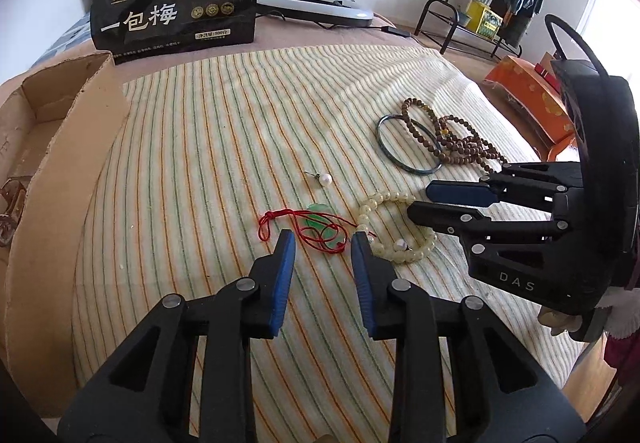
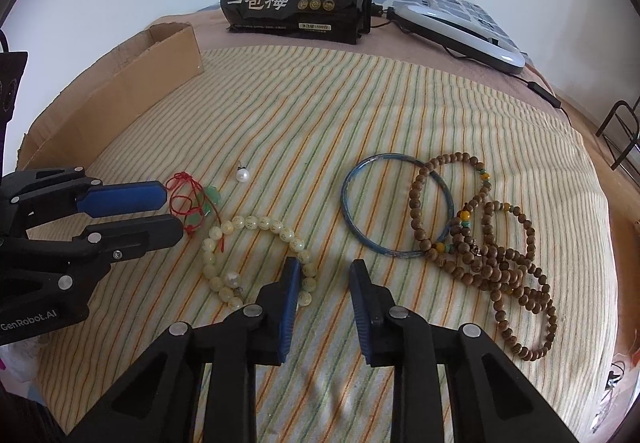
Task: Organize jewelry
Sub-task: 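Close the left tool on the red-string jade pendant while the right grasps the bead bracelet, then carry the pendant with the left tool and bracelet with the right tool over the box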
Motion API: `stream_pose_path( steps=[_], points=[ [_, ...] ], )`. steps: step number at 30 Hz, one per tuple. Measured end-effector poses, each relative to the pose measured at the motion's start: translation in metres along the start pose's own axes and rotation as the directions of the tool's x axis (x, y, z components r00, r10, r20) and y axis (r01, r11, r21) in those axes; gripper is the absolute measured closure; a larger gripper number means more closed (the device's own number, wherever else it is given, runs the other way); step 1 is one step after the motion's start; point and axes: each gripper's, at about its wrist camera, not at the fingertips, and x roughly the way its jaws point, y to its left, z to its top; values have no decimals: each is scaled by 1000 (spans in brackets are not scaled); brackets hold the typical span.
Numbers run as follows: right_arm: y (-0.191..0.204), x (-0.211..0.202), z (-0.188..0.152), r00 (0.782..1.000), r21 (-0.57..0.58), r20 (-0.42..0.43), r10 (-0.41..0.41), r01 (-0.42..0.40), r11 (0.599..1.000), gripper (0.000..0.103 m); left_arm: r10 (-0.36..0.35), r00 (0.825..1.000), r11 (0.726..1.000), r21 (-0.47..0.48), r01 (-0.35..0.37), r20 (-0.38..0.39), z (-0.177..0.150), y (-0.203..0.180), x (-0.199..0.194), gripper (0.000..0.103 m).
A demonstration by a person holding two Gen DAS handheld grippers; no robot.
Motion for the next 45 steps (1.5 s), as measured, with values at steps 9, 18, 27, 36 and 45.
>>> stream_pose_path(
  steps=[9, 18, 27, 36, 45],
  points=[
    [-11, -3, -5, 1000, 29, 8, -4, 3, 1000, 81, 40, 999, 999, 5, -39, -26, 6, -2, 18, 74],
    [-11, -3, -5, 1000, 45, 10, 1, -1, 999, 81, 78, 997, 996, 43, -77, -28, 9, -6, 30, 76],
    [-7, -5, -7, 996, 65, 16, 88, -88, 994, 97, 70, 997, 997, 24, -70, -6, 7, -3, 25, 88],
    [-8, -17, -14, 985, 129, 48, 166, -171, 977, 98, 37, 999, 999, -28, -37, 5, 2, 2, 2, 88],
    [0, -49, -10, 985, 109, 87, 150, -160, 981, 98, 48, 997, 998, -32, -46, 68, -3, 1, -40, 88]
  ],
)
